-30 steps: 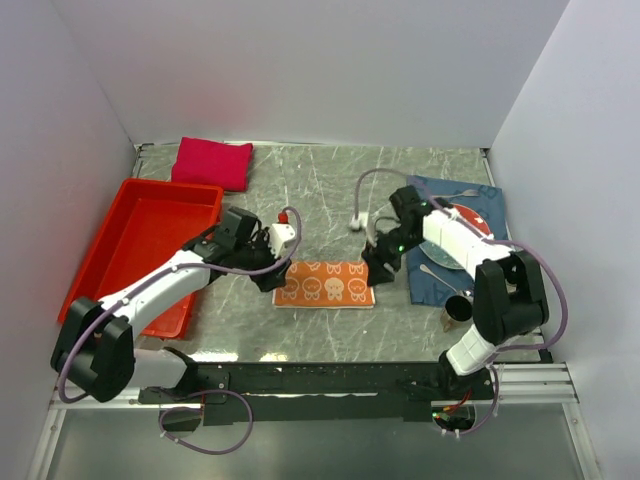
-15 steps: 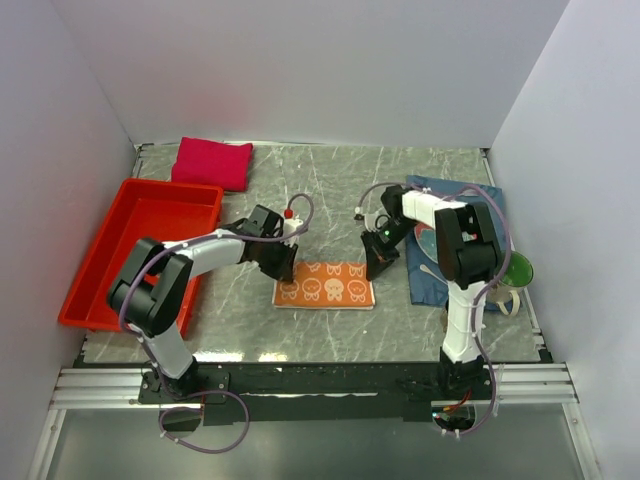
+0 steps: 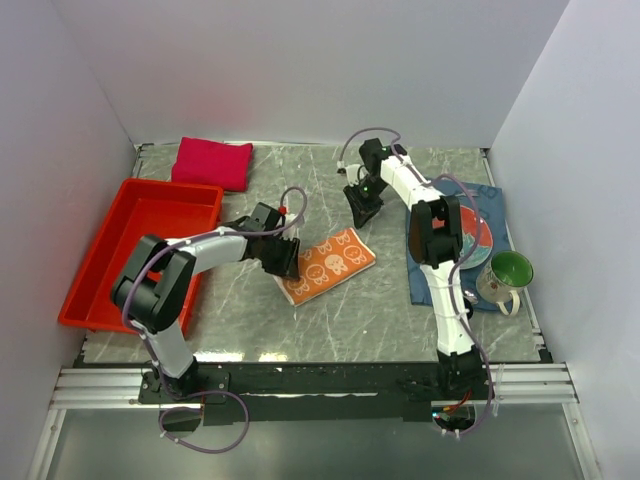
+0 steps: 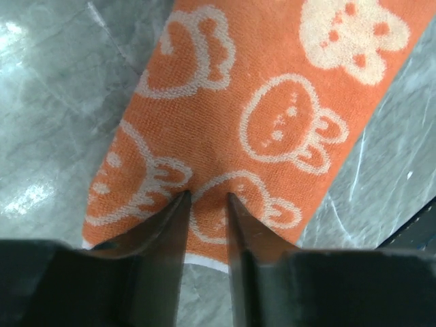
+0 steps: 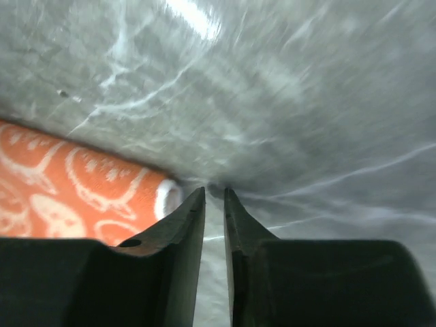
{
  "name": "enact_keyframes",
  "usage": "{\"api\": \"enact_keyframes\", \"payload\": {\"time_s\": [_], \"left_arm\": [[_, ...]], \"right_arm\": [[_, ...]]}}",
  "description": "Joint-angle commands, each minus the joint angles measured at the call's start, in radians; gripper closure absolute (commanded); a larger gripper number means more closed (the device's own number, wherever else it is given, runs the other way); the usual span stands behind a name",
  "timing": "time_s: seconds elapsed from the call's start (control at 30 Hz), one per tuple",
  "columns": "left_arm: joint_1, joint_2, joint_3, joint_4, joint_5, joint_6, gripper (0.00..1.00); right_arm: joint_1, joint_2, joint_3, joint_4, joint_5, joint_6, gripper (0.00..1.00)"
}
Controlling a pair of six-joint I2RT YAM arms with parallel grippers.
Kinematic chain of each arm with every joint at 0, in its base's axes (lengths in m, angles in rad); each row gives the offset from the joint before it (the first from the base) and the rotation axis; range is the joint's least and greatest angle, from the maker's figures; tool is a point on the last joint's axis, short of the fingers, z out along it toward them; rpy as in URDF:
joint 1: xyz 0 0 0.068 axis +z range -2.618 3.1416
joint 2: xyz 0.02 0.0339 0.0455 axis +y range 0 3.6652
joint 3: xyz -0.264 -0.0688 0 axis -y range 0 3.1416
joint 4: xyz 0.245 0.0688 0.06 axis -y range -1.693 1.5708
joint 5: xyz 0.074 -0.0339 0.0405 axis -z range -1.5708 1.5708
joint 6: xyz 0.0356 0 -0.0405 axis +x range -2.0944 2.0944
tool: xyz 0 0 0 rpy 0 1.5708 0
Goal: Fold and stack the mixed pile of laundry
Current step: Fold the T-shirt at the center of the board.
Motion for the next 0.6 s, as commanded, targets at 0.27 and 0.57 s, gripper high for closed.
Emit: {"api": "enact_keyframes", "payload": {"time_s": [0.27,0.57], "left_arm": [[0.003,-0.221,0.044,0.004,-0.12,-0.168,0.37],[0.008,-0.167,-0.009,0.027,-0.116,-0.25,0.41]], "right_arm": [[-0.034,-0.284,-0.397,0.069,-0.25,-0.077,0.39],[-0.019,-0.217,-0.462,0.129,-0.17,0.083,0.37]]}}
